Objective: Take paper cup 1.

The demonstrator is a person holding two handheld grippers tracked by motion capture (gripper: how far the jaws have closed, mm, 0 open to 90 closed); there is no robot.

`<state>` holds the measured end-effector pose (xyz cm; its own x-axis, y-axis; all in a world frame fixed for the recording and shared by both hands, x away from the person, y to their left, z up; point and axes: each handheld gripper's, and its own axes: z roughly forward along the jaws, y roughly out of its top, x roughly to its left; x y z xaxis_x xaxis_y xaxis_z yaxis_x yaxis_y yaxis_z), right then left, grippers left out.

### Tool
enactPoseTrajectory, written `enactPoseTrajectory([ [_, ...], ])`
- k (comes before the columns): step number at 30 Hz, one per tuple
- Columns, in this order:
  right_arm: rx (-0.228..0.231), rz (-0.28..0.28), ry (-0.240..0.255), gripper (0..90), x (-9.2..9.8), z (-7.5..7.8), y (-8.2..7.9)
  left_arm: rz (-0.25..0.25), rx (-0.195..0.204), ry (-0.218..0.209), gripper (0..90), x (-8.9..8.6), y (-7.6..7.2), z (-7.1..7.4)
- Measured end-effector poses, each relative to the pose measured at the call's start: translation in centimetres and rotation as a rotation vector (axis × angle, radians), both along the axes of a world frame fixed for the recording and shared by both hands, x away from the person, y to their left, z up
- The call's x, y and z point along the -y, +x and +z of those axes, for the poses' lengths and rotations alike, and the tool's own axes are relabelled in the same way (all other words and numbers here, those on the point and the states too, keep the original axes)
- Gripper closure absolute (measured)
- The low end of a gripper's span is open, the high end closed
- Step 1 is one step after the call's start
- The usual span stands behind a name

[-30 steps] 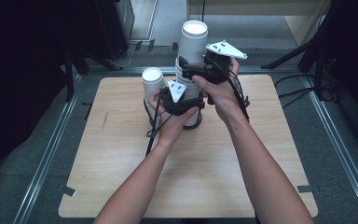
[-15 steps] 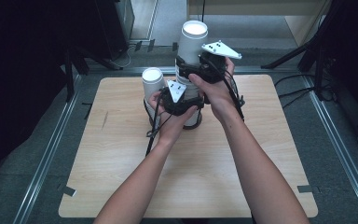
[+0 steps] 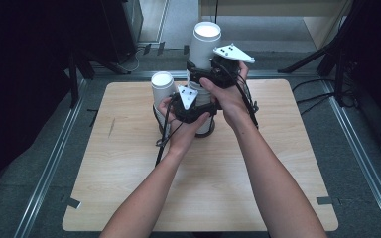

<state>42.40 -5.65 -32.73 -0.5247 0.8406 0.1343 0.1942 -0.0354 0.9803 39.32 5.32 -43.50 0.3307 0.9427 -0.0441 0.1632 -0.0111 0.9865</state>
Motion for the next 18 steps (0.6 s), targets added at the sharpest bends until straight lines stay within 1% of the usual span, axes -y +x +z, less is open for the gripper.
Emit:
enactPoseTrajectory([
  [5, 0.023, -0.015, -0.011, 9.7, -0.3, 0.2, -0.2, -0.001, -0.002, -0.001, 2.9, 0.0, 0.0, 0.0],
  [10, 0.018, -0.028, -0.017, 10.1, -0.4, 0.5, -0.3, -0.003, -0.003, 0.0, 3.0, -0.1, -0.1, 0.0],
  [18, 0.022, -0.028, 0.005, 10.7, -0.3, 1.2, -0.3, -0.008, -0.006, -0.002, 3.1, -0.2, -0.1, 0.0],
])
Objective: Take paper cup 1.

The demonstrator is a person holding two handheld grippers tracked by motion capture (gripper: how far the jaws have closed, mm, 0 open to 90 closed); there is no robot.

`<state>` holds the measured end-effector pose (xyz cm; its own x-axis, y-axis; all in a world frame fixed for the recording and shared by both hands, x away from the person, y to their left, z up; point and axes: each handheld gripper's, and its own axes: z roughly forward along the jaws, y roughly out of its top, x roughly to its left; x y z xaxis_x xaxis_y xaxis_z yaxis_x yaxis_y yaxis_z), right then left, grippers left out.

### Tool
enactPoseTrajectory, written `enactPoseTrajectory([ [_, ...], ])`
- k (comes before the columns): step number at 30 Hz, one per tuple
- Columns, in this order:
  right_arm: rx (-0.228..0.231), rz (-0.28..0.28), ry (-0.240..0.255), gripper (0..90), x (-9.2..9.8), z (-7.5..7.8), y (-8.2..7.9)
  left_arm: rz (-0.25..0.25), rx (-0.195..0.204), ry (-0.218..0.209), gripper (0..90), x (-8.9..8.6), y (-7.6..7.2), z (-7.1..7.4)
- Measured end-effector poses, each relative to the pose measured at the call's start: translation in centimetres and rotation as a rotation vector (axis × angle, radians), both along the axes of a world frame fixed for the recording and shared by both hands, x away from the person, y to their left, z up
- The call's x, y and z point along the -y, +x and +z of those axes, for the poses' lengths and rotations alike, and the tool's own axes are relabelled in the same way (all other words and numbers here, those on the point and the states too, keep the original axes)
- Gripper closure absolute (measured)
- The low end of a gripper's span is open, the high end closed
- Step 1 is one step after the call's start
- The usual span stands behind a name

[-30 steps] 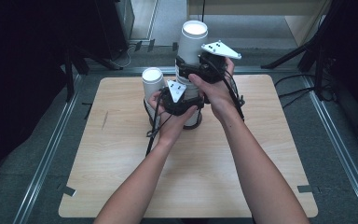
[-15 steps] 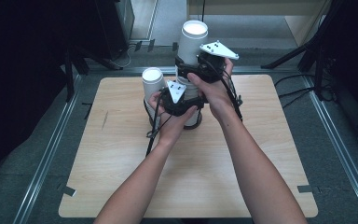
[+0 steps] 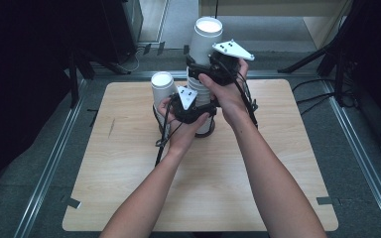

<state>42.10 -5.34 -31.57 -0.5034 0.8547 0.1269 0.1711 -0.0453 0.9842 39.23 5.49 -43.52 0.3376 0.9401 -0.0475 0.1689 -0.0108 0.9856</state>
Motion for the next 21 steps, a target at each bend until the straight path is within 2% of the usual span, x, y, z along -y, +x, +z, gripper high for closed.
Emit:
enactPoseTrajectory([
  [7, 0.023, -0.018, -0.007, 11.1, 0.1, 0.6, -0.1, 0.001, -0.001, 0.002, 3.4, 0.0, -0.1, -0.1],
  [15, 0.057, -0.045, -0.023, 11.6, -0.1, 1.3, -0.5, -0.025, -0.009, -0.032, 4.4, -0.6, -0.4, -0.3],
  [17, 0.067, -0.046, -0.02, 12.1, 0.0, 1.6, -0.5, -0.042, 0.002, -0.047, 4.0, -0.8, -0.9, -0.4],
  [21, 0.062, -0.038, -0.019, 13.4, 0.1, 1.9, -0.5, -0.074, -0.004, -0.041, 0.0, -1.2, -2.0, -0.4],
])
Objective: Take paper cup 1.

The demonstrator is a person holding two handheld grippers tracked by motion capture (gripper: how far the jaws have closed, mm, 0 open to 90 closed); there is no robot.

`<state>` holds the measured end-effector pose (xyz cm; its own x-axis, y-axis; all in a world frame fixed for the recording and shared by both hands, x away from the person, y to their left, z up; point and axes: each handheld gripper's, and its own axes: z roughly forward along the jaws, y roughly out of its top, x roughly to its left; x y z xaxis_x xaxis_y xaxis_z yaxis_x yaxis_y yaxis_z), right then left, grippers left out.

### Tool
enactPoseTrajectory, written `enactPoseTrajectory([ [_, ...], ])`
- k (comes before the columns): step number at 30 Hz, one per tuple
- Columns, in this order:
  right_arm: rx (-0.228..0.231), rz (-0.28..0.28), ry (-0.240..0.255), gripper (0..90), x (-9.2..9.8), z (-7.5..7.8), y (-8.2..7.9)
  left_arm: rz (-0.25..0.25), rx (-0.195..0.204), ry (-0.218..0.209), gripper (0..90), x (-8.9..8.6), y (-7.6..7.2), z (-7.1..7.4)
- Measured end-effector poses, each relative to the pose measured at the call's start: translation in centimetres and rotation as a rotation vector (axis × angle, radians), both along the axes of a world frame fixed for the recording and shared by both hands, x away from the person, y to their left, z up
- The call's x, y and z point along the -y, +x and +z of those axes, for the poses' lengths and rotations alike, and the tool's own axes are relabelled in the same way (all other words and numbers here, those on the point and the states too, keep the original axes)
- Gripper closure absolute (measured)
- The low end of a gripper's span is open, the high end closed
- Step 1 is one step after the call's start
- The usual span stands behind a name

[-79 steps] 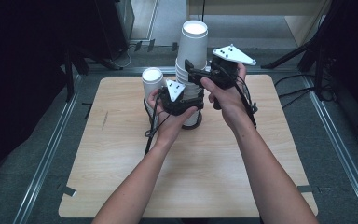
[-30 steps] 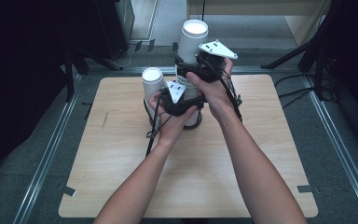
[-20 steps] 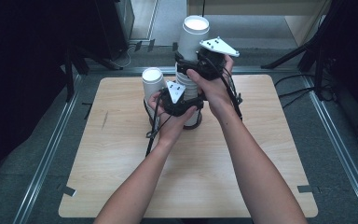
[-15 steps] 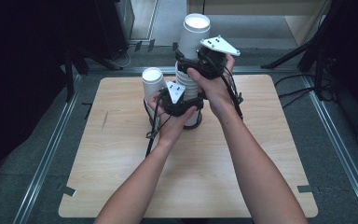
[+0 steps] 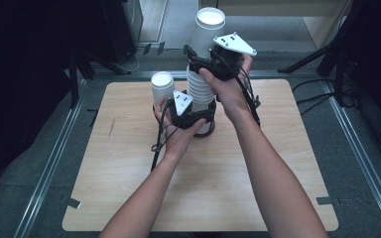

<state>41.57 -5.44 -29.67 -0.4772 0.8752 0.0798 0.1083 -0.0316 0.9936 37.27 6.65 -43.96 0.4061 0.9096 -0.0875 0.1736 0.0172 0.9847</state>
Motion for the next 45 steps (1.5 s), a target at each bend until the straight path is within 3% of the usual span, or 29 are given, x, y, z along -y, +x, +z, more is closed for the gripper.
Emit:
enactPoseTrajectory([
  [14, 0.013, -0.018, 0.008, 14.8, -0.1, 1.0, 0.0, -0.049, 0.001, 0.016, 0.0, -2.3, -3.6, -1.2],
  [29, 0.041, -0.017, 0.024, 16.8, 0.3, 2.0, -0.4, -0.025, -0.013, 0.009, 0.0, -5.7, -6.8, -3.2],
  [42, 0.081, -0.022, 0.044, 17.0, 0.8, 3.1, -1.0, -0.003, -0.057, 0.034, 0.0, -8.5, -8.9, -5.6],
  [45, 0.086, -0.029, 0.052, 17.0, 0.9, 3.3, -1.2, 0.002, -0.065, 0.02, 0.0, -9.2, -9.2, -5.9],
])
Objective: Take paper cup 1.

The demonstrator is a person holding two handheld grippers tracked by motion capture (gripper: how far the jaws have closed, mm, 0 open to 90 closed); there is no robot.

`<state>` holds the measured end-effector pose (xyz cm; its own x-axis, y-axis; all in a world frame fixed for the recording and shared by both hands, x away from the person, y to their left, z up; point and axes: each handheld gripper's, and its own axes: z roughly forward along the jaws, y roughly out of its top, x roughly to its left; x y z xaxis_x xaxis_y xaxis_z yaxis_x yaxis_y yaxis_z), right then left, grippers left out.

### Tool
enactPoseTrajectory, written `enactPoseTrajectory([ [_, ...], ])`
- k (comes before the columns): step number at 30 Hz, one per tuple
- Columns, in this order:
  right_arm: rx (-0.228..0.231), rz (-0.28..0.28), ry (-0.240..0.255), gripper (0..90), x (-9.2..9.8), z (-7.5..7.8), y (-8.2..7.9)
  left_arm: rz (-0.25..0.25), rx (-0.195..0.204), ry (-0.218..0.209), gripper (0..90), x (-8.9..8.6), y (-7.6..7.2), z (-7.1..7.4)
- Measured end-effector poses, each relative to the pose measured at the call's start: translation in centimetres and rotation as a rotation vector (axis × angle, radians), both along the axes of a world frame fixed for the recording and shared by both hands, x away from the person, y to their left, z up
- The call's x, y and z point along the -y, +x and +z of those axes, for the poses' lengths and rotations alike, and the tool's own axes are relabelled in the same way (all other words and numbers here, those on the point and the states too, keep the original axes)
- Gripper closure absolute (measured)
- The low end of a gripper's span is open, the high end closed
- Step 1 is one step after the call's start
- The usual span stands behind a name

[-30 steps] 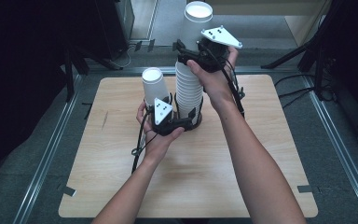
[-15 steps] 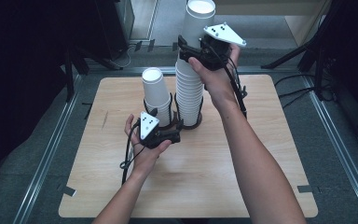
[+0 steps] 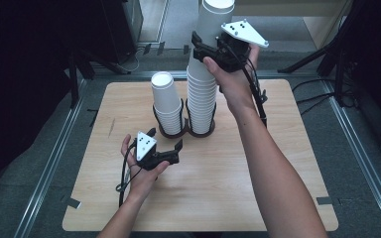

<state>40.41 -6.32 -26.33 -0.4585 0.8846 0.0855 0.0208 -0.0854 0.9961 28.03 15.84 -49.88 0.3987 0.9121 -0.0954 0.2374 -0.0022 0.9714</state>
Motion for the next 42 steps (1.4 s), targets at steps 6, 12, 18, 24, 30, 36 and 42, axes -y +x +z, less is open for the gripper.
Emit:
enactPoseTrajectory([
  [6, 0.035, -0.009, 0.018, 16.9, 0.0, 0.4, -0.4, 0.023, -0.024, -0.01, 0.0, -0.6, -0.2, -0.8],
  [12, 0.085, -0.019, 0.019, 16.5, -0.7, 0.7, -0.8, 0.022, -0.025, -0.004, 0.0, -0.7, -0.3, -1.0],
  [18, 0.134, -0.016, 0.015, 16.2, -0.8, 1.3, -1.4, 0.026, -0.029, -0.001, 0.0, -0.9, -0.2, -1.1],
  [24, 0.151, -0.029, 0.034, 15.9, 0.1, 2.0, -1.9, 0.027, -0.028, 0.001, 0.0, -0.9, -0.1, -1.2],
  [30, 0.14, -0.06, 0.042, 15.7, 1.4, 2.1, -2.2, 0.027, -0.032, 0.004, 0.0, -0.9, 0.0, -1.3],
  [36, 0.135, -0.091, 0.052, 15.5, 3.3, 1.8, -2.4, 0.029, -0.034, 0.004, 0.0, -0.9, 0.0, -1.3],
  [42, 0.134, -0.119, 0.055, 15.5, 5.0, 1.6, -2.7, 0.028, -0.035, 0.0, 0.0, -0.9, 0.0, -1.3],
])
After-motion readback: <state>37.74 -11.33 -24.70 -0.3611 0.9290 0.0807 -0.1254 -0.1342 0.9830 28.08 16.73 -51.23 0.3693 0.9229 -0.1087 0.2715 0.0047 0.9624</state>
